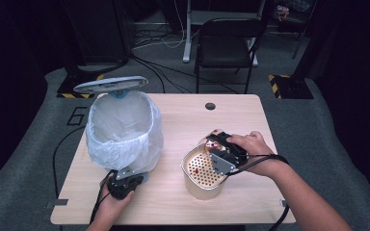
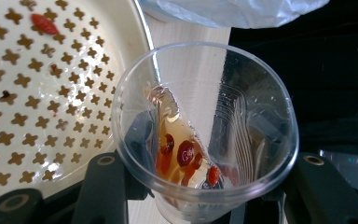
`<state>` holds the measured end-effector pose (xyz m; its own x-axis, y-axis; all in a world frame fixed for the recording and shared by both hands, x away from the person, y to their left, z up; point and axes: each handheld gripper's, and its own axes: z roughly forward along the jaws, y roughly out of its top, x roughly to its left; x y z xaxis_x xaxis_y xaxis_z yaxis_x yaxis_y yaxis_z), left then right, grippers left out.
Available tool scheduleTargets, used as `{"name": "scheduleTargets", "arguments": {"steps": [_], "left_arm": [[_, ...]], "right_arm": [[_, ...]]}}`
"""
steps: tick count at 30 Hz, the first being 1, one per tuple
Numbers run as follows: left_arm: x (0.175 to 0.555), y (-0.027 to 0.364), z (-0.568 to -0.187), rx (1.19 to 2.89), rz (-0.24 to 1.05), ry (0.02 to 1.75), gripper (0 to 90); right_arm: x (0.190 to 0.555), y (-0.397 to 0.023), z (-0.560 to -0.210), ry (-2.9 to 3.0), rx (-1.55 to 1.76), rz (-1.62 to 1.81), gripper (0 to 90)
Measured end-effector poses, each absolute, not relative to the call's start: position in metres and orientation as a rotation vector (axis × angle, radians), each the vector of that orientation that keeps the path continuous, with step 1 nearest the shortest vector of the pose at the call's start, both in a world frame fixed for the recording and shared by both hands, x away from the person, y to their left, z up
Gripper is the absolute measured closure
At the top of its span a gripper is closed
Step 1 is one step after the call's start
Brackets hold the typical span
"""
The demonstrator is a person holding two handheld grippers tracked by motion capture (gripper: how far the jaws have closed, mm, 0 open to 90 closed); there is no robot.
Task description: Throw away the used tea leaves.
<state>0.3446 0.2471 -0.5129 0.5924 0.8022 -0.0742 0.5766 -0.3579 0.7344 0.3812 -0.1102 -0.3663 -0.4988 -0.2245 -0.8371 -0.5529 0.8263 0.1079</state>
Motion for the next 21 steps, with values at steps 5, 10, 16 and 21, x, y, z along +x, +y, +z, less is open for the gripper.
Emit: {"name": "scheduleTargets", "arguments": {"steps": [5, 10, 16, 21], "left_arm": [[0.344, 0.246, -0.513, 2.054, 0.394, 1.117, 90.0], [0.344, 0.246, -0.513, 2.061, 0.392, 1.110, 90.0], [0.345, 0.247, -0.513, 2.076, 0.385, 1.088, 90.0], [0.344, 0.247, -0.513, 2.068, 0.387, 1.098, 90.0]], "right_arm": [[0.374, -0.107, -0.373, 2.005, -0.689, 0.332, 49.7], [0.367, -0.103, -0.381, 1.955, -0.776, 0.208, 49.7], [0.362, -0.100, -0.385, 1.828, -0.858, 0.083, 49.8], [0.359, -0.099, -0.393, 1.728, -0.904, -0.007, 49.8]]}}
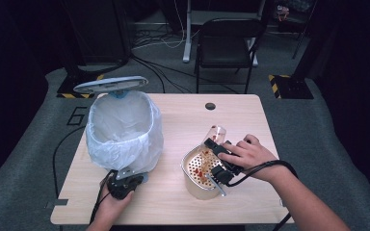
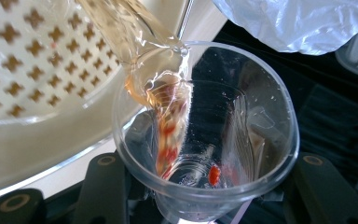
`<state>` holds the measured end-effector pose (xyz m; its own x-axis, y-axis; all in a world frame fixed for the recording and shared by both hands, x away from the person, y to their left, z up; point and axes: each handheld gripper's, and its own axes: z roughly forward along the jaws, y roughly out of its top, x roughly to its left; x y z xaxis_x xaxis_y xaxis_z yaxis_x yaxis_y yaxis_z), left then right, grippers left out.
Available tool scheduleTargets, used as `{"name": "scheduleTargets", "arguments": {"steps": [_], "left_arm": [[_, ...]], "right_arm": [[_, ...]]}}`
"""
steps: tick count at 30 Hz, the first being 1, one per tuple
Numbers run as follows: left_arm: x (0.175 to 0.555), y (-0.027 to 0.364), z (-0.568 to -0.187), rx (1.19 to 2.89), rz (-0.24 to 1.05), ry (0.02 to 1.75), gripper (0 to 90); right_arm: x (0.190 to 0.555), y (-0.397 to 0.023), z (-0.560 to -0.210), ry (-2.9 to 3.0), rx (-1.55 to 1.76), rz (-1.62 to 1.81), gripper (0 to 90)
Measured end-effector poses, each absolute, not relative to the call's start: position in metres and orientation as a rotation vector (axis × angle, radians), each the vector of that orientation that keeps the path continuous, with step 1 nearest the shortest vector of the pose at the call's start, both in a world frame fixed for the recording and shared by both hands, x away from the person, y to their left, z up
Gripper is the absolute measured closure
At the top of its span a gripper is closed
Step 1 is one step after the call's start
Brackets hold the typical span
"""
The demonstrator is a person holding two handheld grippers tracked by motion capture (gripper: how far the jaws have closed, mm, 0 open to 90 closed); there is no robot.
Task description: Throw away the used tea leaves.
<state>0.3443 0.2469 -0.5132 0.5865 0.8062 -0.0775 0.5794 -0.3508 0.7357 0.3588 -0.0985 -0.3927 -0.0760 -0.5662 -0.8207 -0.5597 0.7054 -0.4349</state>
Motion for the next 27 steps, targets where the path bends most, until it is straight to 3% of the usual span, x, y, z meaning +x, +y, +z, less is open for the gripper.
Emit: {"name": "scheduleTargets", "arguments": {"steps": [9, 27], "left_arm": [[0.344, 0.246, -0.513, 2.058, 0.391, 1.107, 90.0], [0.344, 0.246, -0.513, 2.061, 0.391, 1.106, 90.0]], "right_arm": [[0.358, -0.099, -0.405, 1.579, -1.012, -0.164, 49.9], [0.353, -0.100, -0.410, 1.555, -1.005, -0.122, 50.0]]}}
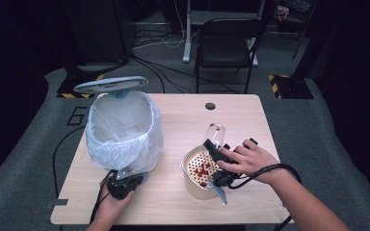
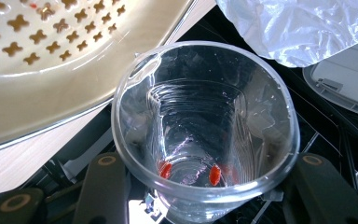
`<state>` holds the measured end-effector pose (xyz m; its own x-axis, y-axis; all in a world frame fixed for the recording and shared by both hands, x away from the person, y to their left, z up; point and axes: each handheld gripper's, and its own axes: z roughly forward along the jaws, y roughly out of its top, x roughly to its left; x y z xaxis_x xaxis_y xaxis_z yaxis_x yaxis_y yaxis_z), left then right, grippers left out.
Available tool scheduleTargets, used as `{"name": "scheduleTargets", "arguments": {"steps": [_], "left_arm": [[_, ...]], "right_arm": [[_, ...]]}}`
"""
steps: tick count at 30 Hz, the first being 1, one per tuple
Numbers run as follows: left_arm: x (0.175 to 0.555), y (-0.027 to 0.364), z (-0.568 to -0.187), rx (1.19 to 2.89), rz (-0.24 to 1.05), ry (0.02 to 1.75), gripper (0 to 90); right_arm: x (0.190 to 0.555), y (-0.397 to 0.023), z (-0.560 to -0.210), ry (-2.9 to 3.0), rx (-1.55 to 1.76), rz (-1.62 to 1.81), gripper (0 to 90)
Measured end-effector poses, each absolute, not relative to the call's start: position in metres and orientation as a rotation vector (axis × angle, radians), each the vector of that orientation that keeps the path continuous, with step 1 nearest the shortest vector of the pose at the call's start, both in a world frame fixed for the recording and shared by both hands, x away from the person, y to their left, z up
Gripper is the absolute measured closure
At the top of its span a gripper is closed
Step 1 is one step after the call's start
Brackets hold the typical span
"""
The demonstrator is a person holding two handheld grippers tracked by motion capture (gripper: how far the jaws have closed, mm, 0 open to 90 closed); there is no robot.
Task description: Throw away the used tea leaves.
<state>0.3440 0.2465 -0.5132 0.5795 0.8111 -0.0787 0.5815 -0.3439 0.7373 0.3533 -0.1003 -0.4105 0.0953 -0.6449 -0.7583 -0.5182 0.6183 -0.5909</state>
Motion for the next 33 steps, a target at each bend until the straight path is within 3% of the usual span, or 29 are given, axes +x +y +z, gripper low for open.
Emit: {"name": "scheduleTargets", "arguments": {"steps": [22, 33], "left_arm": [[0.344, 0.246, -0.513, 2.057, 0.389, 1.105, 90.0], [0.344, 0.247, -0.513, 2.064, 0.391, 1.102, 90.0]], "right_arm": [[0.355, -0.101, -0.408, 1.609, -0.948, -0.045, 50.0], [0.360, -0.102, -0.380, 1.741, -0.889, 0.061, 49.9]]}}
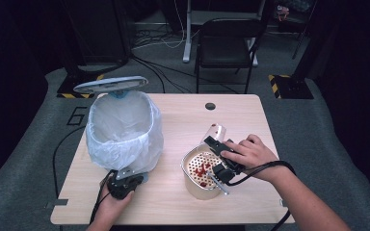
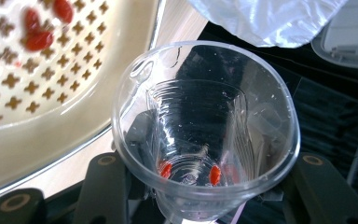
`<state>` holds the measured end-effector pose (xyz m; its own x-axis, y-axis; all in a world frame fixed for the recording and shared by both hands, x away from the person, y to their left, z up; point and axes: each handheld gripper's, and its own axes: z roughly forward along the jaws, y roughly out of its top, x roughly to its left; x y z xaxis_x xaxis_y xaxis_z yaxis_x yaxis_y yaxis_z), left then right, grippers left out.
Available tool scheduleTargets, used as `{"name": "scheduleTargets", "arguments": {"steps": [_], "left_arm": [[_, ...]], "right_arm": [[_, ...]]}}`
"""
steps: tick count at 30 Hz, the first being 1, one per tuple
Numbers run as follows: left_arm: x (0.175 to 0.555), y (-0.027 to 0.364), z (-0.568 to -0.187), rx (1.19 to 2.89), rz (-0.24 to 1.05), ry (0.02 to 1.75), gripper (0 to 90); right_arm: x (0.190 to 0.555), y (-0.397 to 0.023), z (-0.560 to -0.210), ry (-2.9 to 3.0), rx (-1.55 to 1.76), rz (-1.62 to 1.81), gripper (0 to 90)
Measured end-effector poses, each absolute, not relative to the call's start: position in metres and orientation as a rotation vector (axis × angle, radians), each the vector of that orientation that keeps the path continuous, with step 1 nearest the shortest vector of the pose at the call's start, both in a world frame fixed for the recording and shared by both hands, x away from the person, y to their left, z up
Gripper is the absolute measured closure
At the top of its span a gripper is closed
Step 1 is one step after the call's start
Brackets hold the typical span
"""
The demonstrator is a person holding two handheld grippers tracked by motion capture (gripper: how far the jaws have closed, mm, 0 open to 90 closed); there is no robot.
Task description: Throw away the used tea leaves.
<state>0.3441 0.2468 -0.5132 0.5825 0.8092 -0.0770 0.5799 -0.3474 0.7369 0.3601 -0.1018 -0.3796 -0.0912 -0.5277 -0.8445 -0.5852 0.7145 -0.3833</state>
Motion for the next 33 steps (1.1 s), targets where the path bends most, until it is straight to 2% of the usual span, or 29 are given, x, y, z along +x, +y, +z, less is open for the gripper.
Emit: {"name": "scheduleTargets", "arguments": {"steps": [3, 4, 20, 33], "left_arm": [[0.344, 0.247, -0.513, 2.063, 0.390, 1.103, 90.0], [0.344, 0.247, -0.513, 2.063, 0.390, 1.102, 90.0], [0.344, 0.247, -0.513, 2.060, 0.390, 1.106, 90.0], [0.345, 0.248, -0.513, 2.076, 0.383, 1.084, 90.0]], "right_arm": [[0.361, -0.109, -0.382, 1.835, -0.771, 0.097, 49.9], [0.363, -0.103, -0.375, 1.805, -0.825, 0.131, 49.9], [0.388, -0.112, -0.343, 2.101, -0.529, 0.565, 49.9], [0.418, -0.135, -0.331, 2.271, -0.140, 1.020, 50.0]]}}
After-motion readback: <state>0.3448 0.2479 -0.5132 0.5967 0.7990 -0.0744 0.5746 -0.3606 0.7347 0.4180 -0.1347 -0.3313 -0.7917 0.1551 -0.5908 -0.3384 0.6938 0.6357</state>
